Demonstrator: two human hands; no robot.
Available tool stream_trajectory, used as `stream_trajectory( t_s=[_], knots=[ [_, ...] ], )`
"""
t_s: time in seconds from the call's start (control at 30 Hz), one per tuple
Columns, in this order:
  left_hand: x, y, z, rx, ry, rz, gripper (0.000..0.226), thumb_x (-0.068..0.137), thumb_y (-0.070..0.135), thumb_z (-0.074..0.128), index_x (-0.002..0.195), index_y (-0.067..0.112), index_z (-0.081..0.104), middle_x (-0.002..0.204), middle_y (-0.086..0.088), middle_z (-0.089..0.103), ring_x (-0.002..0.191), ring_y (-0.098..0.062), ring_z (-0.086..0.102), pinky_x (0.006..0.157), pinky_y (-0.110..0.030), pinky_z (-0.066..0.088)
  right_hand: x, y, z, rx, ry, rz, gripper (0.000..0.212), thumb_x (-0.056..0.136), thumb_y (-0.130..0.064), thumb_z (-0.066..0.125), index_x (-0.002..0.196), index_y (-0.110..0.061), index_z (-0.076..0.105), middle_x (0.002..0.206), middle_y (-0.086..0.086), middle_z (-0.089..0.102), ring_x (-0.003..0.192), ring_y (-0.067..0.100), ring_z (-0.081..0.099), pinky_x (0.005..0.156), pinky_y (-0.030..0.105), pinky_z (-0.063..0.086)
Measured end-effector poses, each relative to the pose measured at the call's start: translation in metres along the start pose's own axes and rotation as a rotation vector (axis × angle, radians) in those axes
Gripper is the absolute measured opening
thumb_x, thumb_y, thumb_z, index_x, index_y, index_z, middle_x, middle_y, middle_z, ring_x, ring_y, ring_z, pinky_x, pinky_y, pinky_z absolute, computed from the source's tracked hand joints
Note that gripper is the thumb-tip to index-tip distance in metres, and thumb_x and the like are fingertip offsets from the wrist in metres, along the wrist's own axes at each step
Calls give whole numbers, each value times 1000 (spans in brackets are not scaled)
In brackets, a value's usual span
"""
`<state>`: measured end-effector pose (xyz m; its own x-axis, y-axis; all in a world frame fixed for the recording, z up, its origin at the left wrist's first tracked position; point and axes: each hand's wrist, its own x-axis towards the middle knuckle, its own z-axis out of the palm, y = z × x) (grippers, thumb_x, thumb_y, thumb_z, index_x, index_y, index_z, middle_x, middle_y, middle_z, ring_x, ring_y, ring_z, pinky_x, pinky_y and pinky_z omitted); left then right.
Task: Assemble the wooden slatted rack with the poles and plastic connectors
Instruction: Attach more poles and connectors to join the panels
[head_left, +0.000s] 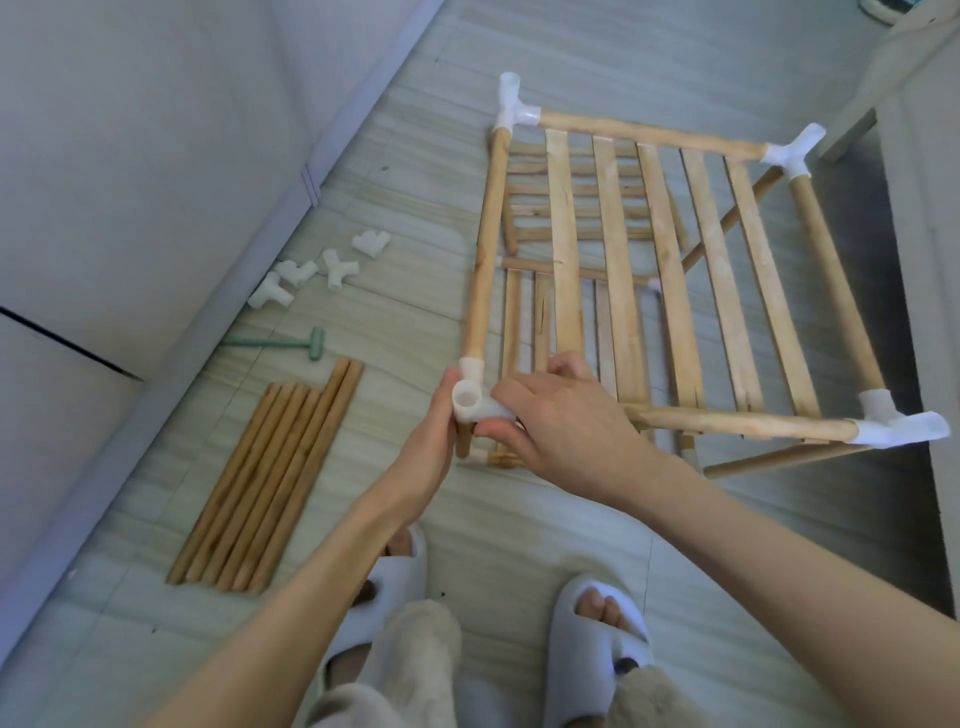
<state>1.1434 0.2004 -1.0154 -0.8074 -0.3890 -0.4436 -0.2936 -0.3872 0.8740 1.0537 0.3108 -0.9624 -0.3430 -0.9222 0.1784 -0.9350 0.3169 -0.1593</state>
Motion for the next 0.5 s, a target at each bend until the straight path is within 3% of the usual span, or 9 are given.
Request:
stream_trajectory(
  t_s=[0.1, 0.2, 0.3, 0.4, 0.5],
  knots=[
    [-2, 5, 1, 87, 30, 0, 58, 74, 79, 33, 72, 32, 66, 85, -14, 61, 107, -46, 52, 104, -58, 34, 2, -2, -3, -24, -69, -14, 45, 89, -44, 30, 72, -12, 57, 61, 1, 61, 50, 20, 55, 71, 33, 40],
    [-1, 4, 0, 163, 44, -19, 55, 96, 56, 18, 75, 26, 59, 99, -22, 62, 114, -42, 52, 105, -54, 35, 6, -4, -13, -11, -249, -11, 58, 89, -51, 14, 90, -11, 56, 83, 4, 64, 72, 22, 59, 79, 31, 33],
    [-2, 8, 0, 166, 2, -28, 65, 90, 67, 13, 84, 23, 61, 103, -20, 62, 117, -39, 51, 106, -53, 34, 9, -2, -14, -30, -291, -38, 45, 99, -47, 25, 102, -11, 52, 98, 4, 62, 86, 23, 57, 85, 29, 27],
    [-6, 10, -1, 171, -25, -34, 81, 83, 70, 12, 107, 12, 62, 113, -19, 62, 120, -29, 51, 110, -41, 33, 9, -5, -11, -43, -254, -13, 46, 97, -48, 30, 94, -10, 57, 87, 4, 65, 77, 24, 58, 87, 33, 31],
    [-13, 10, -7, 174, -86, 62, 47, 100, 46, 19, 103, 17, 56, 109, -7, 61, 117, -24, 54, 107, -37, 37, -1, -2, -5, -68, -95, 37, 54, 88, -55, 31, 82, -13, 64, 70, -1, 64, 69, 21, 60, 93, 38, 36]
  ],
)
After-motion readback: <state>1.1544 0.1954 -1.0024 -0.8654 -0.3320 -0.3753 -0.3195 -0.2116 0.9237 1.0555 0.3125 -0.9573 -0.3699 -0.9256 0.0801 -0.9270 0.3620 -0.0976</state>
